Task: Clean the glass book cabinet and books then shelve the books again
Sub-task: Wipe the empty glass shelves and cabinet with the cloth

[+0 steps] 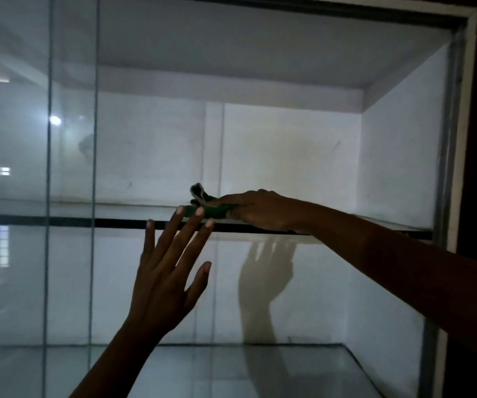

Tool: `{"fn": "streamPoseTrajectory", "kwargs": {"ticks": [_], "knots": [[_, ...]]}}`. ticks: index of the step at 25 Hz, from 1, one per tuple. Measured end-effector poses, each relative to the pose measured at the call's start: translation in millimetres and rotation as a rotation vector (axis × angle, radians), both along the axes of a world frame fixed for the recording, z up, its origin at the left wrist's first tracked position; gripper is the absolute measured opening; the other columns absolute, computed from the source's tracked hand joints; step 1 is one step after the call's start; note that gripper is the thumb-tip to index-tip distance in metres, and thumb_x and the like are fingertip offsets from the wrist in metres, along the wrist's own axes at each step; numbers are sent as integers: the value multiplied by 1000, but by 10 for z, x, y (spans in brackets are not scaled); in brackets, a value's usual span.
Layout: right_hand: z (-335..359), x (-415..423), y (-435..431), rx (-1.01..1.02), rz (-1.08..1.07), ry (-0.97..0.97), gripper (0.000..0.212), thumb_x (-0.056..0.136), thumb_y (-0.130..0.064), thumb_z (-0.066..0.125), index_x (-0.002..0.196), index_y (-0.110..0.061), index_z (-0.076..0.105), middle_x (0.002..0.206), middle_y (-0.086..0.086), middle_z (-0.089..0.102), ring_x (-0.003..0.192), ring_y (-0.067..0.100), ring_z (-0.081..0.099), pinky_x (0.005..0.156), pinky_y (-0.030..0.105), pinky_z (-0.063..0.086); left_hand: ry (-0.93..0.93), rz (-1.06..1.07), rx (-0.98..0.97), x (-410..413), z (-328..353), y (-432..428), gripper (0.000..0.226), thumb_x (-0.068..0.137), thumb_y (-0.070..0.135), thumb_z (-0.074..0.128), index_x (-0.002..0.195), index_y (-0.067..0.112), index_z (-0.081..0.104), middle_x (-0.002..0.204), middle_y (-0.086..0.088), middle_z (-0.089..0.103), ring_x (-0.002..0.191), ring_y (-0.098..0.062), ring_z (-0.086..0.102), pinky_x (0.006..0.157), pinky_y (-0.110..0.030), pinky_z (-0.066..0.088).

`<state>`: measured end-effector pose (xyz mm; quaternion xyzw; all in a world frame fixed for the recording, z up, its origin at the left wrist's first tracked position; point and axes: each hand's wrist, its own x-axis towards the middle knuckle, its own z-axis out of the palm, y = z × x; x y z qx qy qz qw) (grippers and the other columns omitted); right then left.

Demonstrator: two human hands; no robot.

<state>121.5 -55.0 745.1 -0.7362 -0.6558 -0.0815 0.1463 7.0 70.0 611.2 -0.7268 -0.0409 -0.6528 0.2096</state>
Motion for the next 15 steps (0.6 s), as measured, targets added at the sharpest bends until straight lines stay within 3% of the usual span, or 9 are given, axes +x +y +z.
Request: {"fn": "streamPoseTrajectory", "kwargs": {"ticks": [2, 4, 5, 7, 8, 10, 12, 15], "knots": [[-46, -47, -90, 48, 66, -94, 39, 99, -28, 39, 137, -37, 40, 96, -5, 63, 80, 9, 57, 73, 20, 41, -8, -22, -15, -154, -93, -32, 46, 101, 32, 29, 141, 10, 31, 152, 1, 25, 142, -26, 21, 117, -49, 9], [-121, -101, -233, 180, 188, -158, 39, 97, -19, 46, 133, -34, 45, 83, -7, 62, 55, 0, 49, 57, 11, 36, 33, -32, -51, -249, -202, -69, 45, 101, 32, 30, 140, 9, 32, 149, -4, 30, 141, -29, 23, 117, -51, 11], [-171, -103, -304, 268, 272, -181, 40, 94, -16, 49, 131, -31, 48, 89, -3, 67, 55, 0, 52, 57, 9, 37, 58, -34, -68, -291, -288, -85, 45, 101, 32, 30, 140, 9, 32, 149, -5, 30, 141, -29, 22, 116, -52, 12], [-404, -74, -421, 372, 398, -210, 39, 89, -16, 48, 127, -20, 56, 113, 3, 67, 84, -2, 59, 76, 8, 42, 117, -34, -102, -383, -637, -121, 45, 101, 33, 30, 140, 12, 32, 153, -1, 25, 143, -26, 20, 117, -50, 10], [-588, -41, -443, 379, 431, -217, 38, 89, -17, 47, 125, -17, 58, 120, 3, 63, 100, 0, 55, 86, 8, 39, 150, -30, -123, -424, -844, -136, 45, 101, 33, 30, 141, 13, 31, 154, 2, 22, 143, -25, 19, 117, -50, 9], [-1045, 52, -381, 331, 438, -138, 38, 89, -12, 45, 124, -16, 59, 124, 2, 61, 111, 5, 52, 94, 10, 38, 231, 22, -182, -506, -1227, -99, 43, 100, 32, 32, 140, 17, 33, 152, 1, 28, 143, -24, 21, 116, -53, 13], [-1504, 127, -254, 259, 328, 9, 45, 87, 3, 47, 125, -19, 57, 124, 2, 61, 107, 14, 60, 92, 18, 44, 278, 100, -271, -613, -1527, -20, 42, 98, 31, 37, 137, 19, 38, 147, -3, 37, 142, -24, 24, 111, -56, 21], [-2051, 315, 40, 244, 198, 234, 48, 88, 10, 49, 127, -16, 54, 107, 3, 64, 74, 1, 59, 69, 3, 41, 123, 204, -420, -848, -1882, -29, 47, 95, 31, 40, 142, 27, 35, 150, 1, 32, 143, -23, 21, 113, -56, 19]]}}
